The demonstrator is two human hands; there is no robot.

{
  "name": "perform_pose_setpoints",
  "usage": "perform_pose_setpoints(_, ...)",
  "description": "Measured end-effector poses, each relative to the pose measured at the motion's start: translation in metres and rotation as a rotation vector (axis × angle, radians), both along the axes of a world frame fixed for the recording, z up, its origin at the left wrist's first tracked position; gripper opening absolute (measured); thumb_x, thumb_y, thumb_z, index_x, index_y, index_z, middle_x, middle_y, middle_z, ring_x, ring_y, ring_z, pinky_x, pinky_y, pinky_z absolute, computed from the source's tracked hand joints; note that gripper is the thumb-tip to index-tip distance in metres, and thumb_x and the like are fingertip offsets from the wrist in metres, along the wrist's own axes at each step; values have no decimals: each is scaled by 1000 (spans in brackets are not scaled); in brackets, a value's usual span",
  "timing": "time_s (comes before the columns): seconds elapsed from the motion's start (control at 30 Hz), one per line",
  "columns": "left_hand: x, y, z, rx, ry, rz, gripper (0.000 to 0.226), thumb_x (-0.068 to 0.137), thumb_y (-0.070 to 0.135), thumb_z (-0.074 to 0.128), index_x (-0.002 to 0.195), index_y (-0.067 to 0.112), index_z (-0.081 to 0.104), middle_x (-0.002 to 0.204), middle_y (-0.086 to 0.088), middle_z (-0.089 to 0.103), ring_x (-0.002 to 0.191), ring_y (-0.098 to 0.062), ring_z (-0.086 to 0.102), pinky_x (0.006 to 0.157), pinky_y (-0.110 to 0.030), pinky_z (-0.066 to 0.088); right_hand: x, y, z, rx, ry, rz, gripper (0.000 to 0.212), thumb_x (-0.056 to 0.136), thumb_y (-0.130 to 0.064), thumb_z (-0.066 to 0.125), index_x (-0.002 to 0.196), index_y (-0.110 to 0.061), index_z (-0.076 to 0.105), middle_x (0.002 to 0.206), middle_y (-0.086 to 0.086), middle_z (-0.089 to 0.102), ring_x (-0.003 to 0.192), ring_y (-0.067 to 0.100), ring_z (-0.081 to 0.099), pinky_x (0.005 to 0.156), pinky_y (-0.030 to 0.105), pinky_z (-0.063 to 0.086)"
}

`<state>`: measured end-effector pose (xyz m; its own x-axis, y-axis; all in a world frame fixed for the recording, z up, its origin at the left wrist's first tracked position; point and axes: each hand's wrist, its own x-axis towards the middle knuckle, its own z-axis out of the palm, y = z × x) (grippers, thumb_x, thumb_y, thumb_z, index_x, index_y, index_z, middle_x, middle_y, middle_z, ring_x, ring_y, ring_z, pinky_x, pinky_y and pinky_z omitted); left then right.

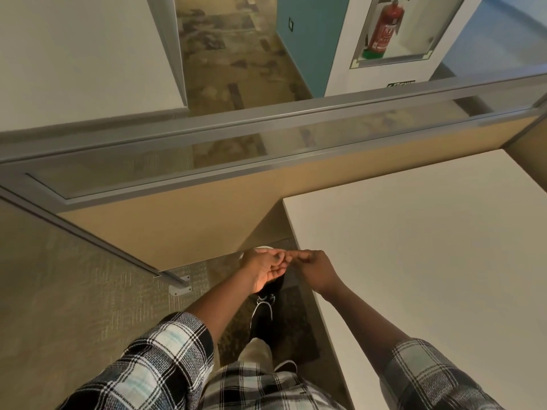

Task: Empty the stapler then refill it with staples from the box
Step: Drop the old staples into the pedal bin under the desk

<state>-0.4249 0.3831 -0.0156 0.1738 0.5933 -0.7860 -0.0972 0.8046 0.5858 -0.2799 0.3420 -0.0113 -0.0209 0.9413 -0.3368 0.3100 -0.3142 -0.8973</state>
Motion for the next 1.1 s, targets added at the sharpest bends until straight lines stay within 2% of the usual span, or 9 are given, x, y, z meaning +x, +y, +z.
perform_pose_setpoints(0.1,0,3,-6,43,39,6,13,90,-4,60,85,4,69,59,-2,73,62,-13,67,68,-28,56,-1,1,-2,105,-229,140,22,96,-17,54,107,-18,74,77,-5,70,71,1,64,65,12,42)
perform_pose_setpoints(0.23,0,5,-15,4,45,21,15,91,-8,54,100,-5,66,77,-13,70,65,-17,68,72,-29,56,6,4,-15,331,-536,454,28,92,-13,55,118,-14,65,101,11,66,89,21,61,74,10,39)
perform_pose_setpoints(0.33,0,9,-22,-21,30,12,18,91,-10,52,104,-7,65,82,-15,69,73,-22,66,75,-30,56,11,7,-21,303,-584,536,32,93,-21,53,124,-18,59,111,8,64,98,22,61,84,26,51)
perform_pose_setpoints(0.43,-1,10,-28,-16,16,9,18,89,-12,53,102,-7,66,75,-14,72,68,-21,70,71,-30,58,11,7,-22,242,-535,496,32,94,-25,49,123,-17,60,110,10,64,97,23,62,84,31,54)
perform_pose_setpoints(0.6,1,13,-39,22,36,24,16,86,-10,58,100,-7,68,77,-13,72,64,-18,70,59,-25,58,2,11,-20,-31,-273,148,29,98,-29,49,114,-15,68,107,4,68,95,16,63,74,14,44)
perform_pose_setpoints(0.73,-1,19,-58,15,181,-1,11,88,-7,58,92,-5,68,74,-13,68,63,-19,66,53,-21,58,13,16,-25,234,-570,175,24,94,-14,52,110,-9,69,99,11,69,90,27,64,76,30,49)
perform_pose_setpoints(0.83,-7,25,-79,10,320,-18,18,90,-2,59,75,5,66,73,-11,66,61,-16,63,49,-20,55,37,25,-41,290,-840,141,36,88,-11,57,123,-10,63,120,14,66,107,32,62,89,39,50)
perform_pose_setpoints(0.97,-15,33,-110,-16,400,-25,22,91,1,57,71,9,61,76,-11,65,61,-14,62,53,-23,54,72,38,-56,195,-988,71,49,95,-31,35,139,-13,45,143,17,47,131,34,45,102,45,41)
perform_pose_setpoints(1.1,-14,38,-139,-68,390,-3,27,91,-2,54,67,8,58,68,-8,61,58,-15,58,46,-20,51,81,38,-69,185,-1030,83,55,95,-38,31,147,-19,33,154,12,33,142,27,31,108,43,33)
